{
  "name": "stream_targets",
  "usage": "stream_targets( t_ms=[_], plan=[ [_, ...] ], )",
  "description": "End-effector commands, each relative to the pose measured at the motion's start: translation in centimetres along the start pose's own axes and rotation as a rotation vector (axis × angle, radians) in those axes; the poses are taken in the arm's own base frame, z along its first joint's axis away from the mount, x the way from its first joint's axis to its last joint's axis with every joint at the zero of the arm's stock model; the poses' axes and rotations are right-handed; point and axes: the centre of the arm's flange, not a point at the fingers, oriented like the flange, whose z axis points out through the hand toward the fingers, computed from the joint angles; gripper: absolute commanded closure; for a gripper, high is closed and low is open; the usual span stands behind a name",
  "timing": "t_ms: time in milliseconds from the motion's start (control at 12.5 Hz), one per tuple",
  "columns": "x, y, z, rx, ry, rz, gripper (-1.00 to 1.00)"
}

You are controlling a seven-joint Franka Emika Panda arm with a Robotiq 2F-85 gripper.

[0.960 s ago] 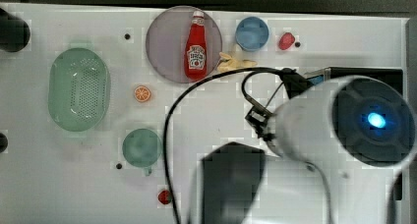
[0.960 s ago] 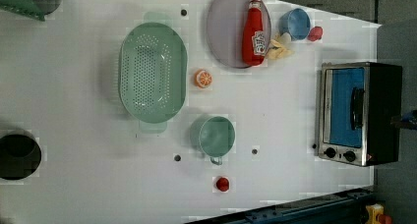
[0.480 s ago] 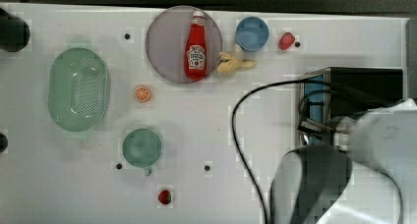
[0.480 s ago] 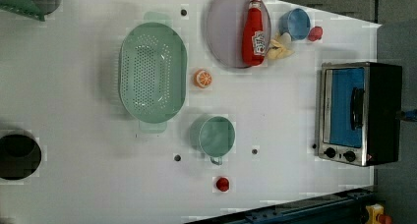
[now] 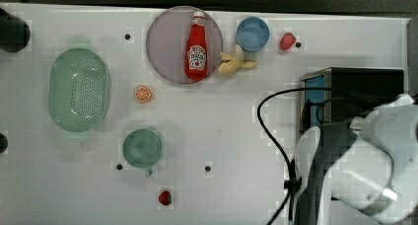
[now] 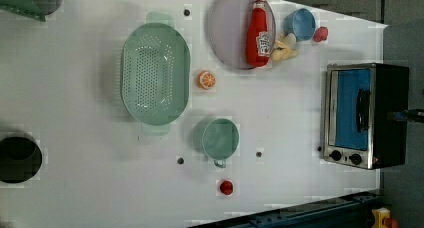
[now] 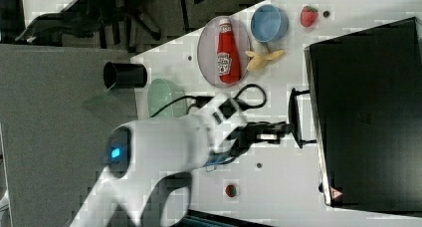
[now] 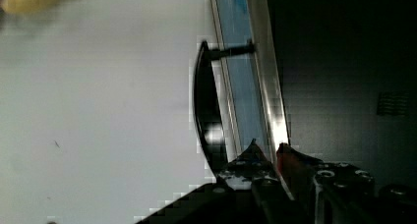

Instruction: Flap open oven.

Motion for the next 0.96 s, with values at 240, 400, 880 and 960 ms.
stream_targets(
  t_ms=[240,400,880,960],
  plan=[
    [0.4,-0.7,4.1,-0.024,0.028,-0.088,0.65],
    [0.2,-1.4,5.8,-0.028,0.031,-0.099,0.65],
    [-0.2,-2.5,8.4,-0.043,0.048,-0.103,0.65],
    [0.0,-2.5,8.5,-0.049,0.056,-0.097,0.65]
  ],
)
